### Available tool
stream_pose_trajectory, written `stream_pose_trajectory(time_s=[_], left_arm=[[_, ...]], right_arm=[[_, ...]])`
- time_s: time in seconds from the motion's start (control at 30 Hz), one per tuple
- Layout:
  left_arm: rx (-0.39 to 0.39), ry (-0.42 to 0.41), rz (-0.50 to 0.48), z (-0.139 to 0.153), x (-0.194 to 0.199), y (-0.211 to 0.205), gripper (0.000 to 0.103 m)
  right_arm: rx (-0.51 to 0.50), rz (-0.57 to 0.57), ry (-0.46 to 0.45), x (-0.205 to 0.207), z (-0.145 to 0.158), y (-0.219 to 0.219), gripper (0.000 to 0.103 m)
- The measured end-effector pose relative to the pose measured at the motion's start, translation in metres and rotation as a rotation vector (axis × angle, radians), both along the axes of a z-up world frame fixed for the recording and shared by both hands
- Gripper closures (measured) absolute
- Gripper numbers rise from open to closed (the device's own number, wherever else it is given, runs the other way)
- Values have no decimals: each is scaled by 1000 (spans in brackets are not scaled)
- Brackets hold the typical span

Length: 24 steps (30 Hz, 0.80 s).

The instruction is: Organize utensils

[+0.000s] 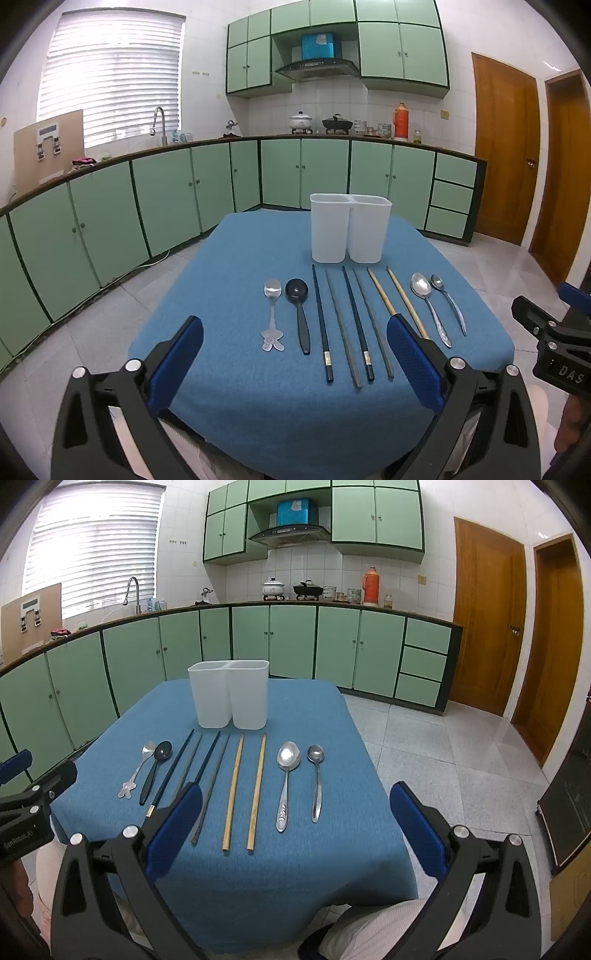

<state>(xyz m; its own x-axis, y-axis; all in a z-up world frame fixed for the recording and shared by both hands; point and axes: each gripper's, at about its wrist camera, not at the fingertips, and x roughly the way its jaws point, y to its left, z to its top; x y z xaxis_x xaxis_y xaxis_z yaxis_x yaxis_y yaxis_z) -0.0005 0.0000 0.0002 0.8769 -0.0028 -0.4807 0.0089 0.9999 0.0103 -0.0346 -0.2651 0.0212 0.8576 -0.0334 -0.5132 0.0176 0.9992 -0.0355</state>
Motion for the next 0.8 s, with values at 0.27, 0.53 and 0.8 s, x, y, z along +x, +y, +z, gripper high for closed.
stream_pose_trajectory(time_s=[0.27, 0.53, 0.8], left_arm=[[7, 4, -9, 1, 1, 0, 6], [11, -5, 5, -2, 0, -4, 6], [11, -7, 7, 2, -3, -1, 6]], right_arm=[[3, -1, -2, 0, 0, 0, 5], [2, 0, -2, 0, 0, 0, 5], [1, 0, -3, 0, 0, 0, 5]])
